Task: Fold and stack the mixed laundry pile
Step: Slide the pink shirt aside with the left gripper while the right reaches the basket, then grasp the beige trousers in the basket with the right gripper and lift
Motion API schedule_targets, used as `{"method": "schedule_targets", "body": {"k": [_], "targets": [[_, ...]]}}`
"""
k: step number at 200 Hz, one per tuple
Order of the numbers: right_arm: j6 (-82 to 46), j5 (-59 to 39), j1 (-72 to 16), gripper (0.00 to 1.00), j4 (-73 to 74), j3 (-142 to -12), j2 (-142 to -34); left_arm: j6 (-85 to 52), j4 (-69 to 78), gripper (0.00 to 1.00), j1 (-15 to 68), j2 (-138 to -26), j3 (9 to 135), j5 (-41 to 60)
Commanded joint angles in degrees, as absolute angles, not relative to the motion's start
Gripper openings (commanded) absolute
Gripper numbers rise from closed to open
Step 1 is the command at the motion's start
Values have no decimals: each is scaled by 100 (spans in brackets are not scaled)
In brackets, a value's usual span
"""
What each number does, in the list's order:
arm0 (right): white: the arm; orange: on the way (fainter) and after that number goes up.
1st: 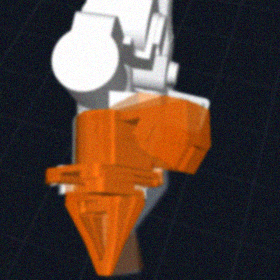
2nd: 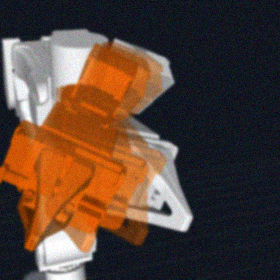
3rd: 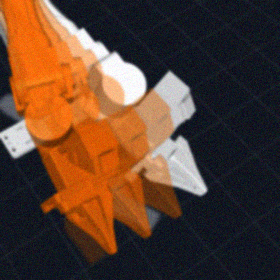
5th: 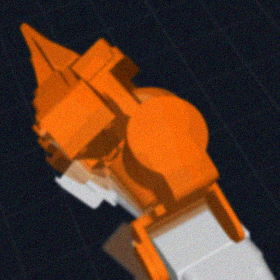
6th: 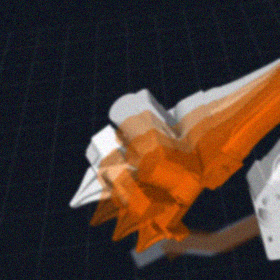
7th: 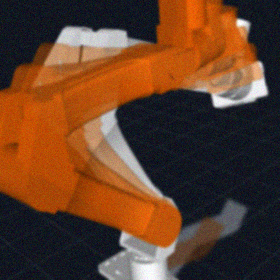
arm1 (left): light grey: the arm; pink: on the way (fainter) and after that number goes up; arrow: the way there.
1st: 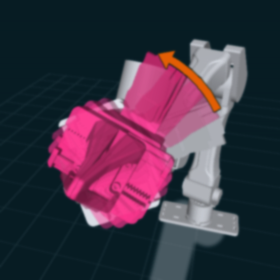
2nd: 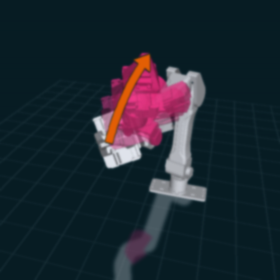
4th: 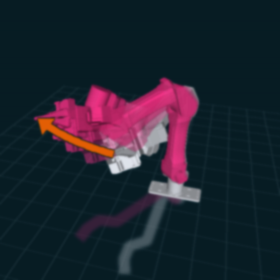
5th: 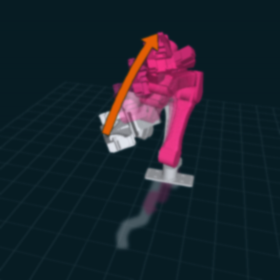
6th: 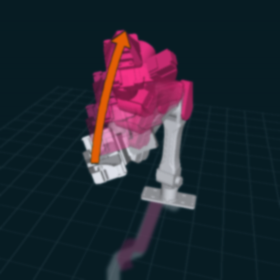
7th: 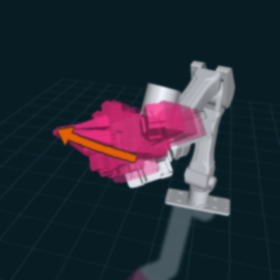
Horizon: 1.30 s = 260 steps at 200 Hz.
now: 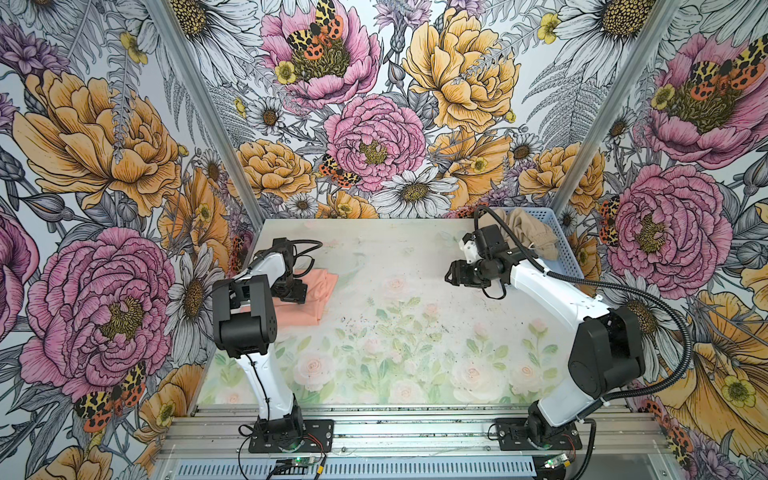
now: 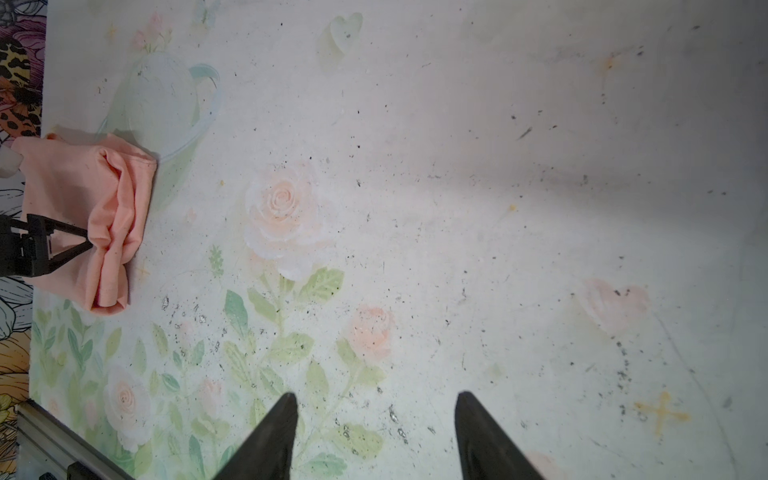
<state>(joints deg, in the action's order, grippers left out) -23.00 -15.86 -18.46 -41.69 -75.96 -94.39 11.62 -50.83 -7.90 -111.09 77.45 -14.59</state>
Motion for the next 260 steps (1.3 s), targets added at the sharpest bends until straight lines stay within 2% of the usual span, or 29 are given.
{"method": "schedule_targets", "body": {"k": [1,40,75,122,161,201,218,237,247,253,255,260], "targets": [[-2237,-1620,-1868,63,-4192,-7845,-9574,1354,-5310,93,-706,-11261,7629,-1636],[-2215,-1477,-1715,64,-4192,-8029,-9578,906,-5291,96,-629,-10848,7538,-1506],[-2210,-910,-1131,73,-4204,-8326,-9660,448,-5272,99,-470,-9822,7697,-919],[-2202,263,-96,81,-4172,-9255,-10510,-265,-4905,99,465,-8883,7558,-436],[-2215,127,480,83,-4153,-10394,-11680,-874,-4548,99,1438,-8545,7265,-293],[-2411,-157,701,83,-4148,-11040,-12622,-1163,-4241,99,1803,-8558,6949,-210],[-2511,-228,741,76,-4115,-11087,-12797,-1163,-4228,99,1876,-8620,6944,-211],[-2653,-483,795,57,-3961,-11080,-12922,-1173,-4211,99,1913,-8656,6968,-186],[-2741,-602,839,43,-3885,-11062,-12937,-1186,-4193,99,1936,-8665,6985,-185],[-2778,-622,862,27,-3839,-11048,-12902,-1187,-4189,99,1937,-8670,7008,-206],[-2795,-610,873,17,-3822,-11033,-12883,-1187,-4192,99,1948,-8663,7017,-210],[-2822,-573,883,8,-3801,-10992,-12814,-1187,-4200,99,1958,-8654,7036,-211]]}}
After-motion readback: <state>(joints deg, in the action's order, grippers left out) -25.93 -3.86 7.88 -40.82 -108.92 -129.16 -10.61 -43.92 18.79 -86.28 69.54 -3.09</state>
